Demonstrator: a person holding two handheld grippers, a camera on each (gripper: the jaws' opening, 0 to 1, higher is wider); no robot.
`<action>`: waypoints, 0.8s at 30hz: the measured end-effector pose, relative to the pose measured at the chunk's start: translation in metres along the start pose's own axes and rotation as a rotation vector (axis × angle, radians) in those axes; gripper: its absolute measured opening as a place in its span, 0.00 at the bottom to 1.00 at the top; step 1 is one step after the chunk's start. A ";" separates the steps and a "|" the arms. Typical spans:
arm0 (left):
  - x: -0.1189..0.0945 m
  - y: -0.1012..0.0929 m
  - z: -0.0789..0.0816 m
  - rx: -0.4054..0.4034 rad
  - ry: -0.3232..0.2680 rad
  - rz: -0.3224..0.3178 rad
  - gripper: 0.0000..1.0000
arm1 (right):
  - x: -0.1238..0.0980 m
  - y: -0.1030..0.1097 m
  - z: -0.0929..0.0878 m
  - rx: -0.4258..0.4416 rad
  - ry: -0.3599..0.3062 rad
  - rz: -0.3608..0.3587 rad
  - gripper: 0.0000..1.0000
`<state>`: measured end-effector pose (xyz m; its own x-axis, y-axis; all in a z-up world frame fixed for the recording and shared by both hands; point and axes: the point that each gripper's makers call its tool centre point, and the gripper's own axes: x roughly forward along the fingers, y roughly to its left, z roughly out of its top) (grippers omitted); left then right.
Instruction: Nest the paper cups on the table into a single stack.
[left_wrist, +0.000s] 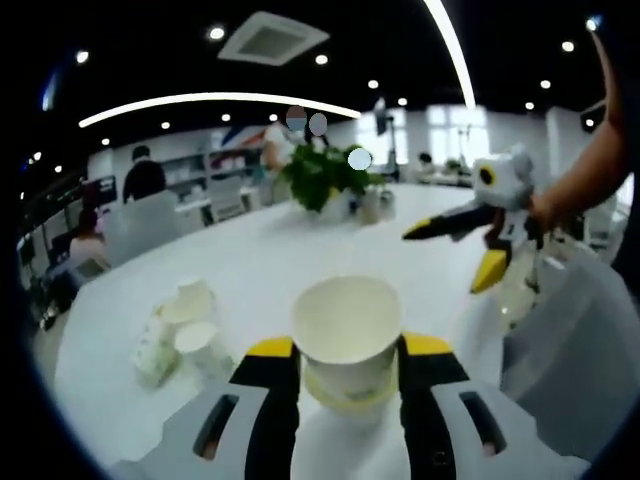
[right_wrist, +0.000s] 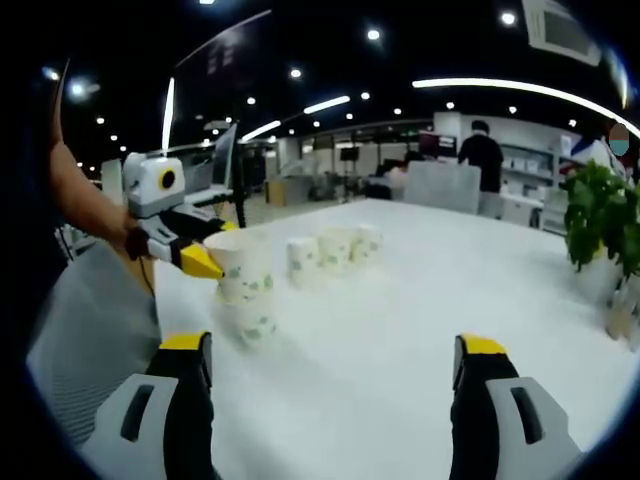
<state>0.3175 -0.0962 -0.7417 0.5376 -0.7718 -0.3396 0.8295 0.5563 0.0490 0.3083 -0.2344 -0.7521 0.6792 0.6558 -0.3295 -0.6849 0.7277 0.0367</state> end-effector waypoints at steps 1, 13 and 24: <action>0.000 0.000 -0.001 -0.002 0.002 0.000 0.36 | 0.000 0.000 0.000 0.002 0.000 0.000 0.99; 0.009 -0.005 -0.025 0.014 0.077 -0.020 0.37 | 0.000 0.000 -0.002 0.005 0.000 0.000 0.98; 0.010 0.002 -0.027 -0.083 0.080 -0.004 0.42 | -0.002 0.001 -0.003 0.007 0.001 -0.001 0.98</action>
<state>0.3201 -0.0944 -0.7703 0.5181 -0.7488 -0.4133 0.8144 0.5796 -0.0292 0.3060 -0.2356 -0.7548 0.6794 0.6550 -0.3308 -0.6824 0.7297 0.0432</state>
